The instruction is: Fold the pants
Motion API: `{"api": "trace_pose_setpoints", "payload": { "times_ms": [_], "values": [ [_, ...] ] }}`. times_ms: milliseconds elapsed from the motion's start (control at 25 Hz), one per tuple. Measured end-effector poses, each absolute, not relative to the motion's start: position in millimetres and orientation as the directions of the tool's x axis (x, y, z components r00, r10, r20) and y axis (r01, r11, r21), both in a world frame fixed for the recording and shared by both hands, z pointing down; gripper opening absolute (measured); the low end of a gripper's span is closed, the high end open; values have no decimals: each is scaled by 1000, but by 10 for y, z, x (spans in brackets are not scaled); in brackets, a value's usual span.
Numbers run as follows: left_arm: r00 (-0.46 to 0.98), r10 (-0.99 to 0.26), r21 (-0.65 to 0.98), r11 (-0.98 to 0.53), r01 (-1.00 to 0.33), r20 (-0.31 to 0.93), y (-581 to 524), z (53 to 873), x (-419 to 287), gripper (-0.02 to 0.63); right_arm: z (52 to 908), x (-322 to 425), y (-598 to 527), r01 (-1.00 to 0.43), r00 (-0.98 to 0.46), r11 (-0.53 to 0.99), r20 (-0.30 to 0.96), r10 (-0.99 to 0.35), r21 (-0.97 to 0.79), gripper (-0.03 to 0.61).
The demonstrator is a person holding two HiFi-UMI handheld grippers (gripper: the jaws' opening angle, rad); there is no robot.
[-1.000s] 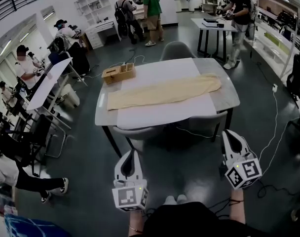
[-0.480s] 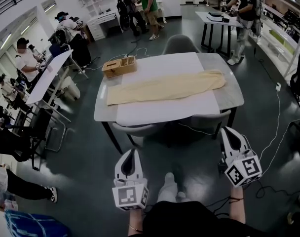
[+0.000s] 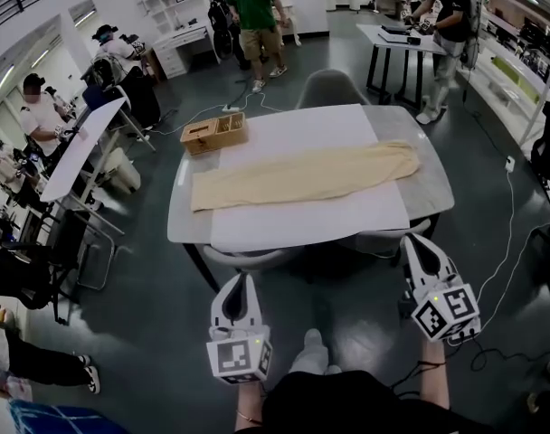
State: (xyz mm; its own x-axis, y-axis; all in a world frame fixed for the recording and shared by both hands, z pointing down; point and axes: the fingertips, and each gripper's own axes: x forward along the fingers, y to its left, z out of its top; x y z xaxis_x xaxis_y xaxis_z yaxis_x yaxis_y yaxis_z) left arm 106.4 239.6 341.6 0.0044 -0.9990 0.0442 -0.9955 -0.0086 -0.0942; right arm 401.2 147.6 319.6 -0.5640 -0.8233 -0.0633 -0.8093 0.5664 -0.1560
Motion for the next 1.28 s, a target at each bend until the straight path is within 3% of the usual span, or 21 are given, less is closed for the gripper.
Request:
{"api": "trace_pose_setpoints", "payload": {
  "times_ms": [640, 1280],
  "values": [
    [107, -993, -71, -111, -991, 58, 1043, 3491, 576, 8, 3284, 3554, 436, -852, -501, 501, -42, -864, -149, 14],
    [146, -977, -4, -148, -989, 153, 72, 3845, 544, 8, 3530, 3465, -552, -866, -480, 465, 45, -876, -183, 14]
  ]
}}
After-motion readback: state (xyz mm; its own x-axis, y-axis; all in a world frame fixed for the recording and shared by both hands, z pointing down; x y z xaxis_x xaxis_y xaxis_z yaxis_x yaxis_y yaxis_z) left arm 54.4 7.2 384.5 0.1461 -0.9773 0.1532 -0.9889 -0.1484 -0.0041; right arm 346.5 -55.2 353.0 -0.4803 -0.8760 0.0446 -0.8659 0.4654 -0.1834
